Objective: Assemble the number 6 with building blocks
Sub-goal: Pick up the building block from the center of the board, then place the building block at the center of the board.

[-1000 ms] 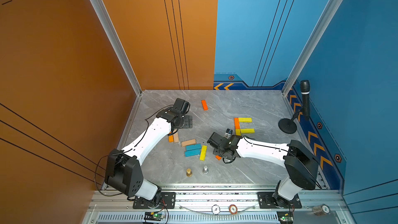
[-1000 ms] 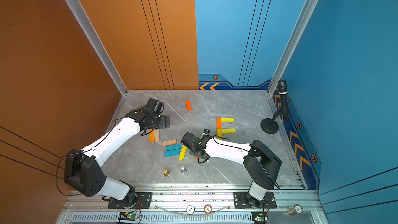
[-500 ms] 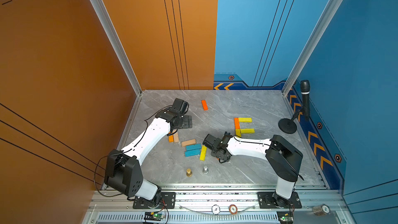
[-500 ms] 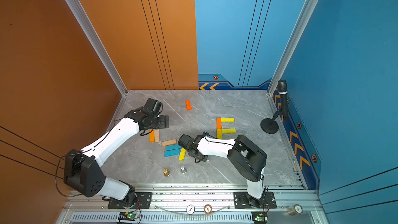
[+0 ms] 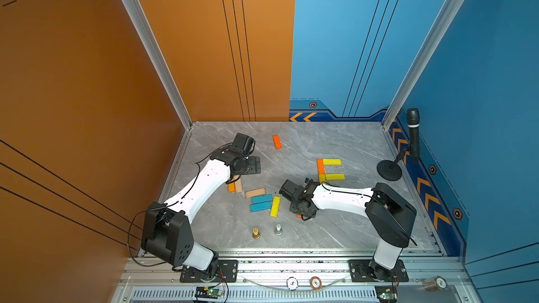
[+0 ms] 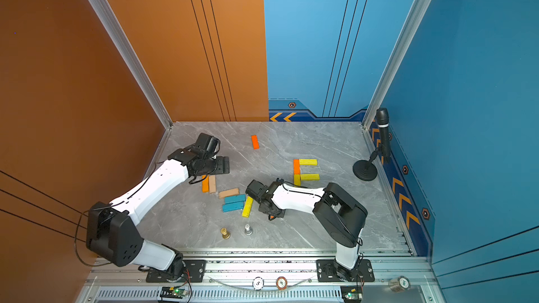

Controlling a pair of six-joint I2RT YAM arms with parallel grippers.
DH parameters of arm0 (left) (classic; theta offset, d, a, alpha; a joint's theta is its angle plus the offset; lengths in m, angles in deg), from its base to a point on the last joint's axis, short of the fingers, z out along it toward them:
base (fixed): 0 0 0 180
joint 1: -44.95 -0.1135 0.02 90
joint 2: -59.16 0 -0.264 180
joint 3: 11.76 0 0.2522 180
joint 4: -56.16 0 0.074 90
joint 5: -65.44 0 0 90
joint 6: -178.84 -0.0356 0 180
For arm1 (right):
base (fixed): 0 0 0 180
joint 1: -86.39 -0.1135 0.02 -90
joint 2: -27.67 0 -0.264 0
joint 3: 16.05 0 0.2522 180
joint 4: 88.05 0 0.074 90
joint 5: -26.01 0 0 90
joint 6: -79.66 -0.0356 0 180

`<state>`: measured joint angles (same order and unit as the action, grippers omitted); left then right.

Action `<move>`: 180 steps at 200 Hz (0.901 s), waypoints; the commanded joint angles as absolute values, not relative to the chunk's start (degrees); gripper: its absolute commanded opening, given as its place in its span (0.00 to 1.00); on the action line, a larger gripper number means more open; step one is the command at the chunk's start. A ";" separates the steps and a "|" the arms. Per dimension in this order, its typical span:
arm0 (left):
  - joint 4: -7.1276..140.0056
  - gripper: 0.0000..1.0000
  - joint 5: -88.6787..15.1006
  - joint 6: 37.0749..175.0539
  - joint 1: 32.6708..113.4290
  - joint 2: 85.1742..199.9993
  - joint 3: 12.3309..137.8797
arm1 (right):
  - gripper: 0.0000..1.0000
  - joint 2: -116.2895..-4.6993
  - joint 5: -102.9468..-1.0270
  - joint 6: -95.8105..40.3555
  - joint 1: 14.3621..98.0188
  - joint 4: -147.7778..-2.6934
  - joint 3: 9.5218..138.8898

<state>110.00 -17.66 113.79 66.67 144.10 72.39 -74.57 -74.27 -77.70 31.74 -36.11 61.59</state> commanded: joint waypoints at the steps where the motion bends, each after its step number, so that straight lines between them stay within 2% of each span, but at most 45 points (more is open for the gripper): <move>1: 109.64 0.91 -20.14 113.72 67.16 143.39 71.65 | 0.29 -69.11 -75.87 -68.49 32.83 -28.66 61.87; 51: 109.56 0.91 -21.71 113.23 69.58 144.82 71.97 | 0.30 -55.04 -79.33 -57.77 39.49 -20.86 56.11; 97: 109.30 0.91 -21.78 112.58 71.61 145.50 71.98 | 0.32 -44.15 -74.86 -48.61 56.60 -21.80 48.88; 135: 109.30 0.91 -21.23 111.88 72.83 145.98 71.96 | 0.32 -47.89 -69.74 -41.94 66.35 -25.60 48.15; 180: 109.27 0.91 -21.72 111.52 73.66 147.00 72.45 | 0.32 -54.94 -68.99 -36.54 68.95 -30.02 48.16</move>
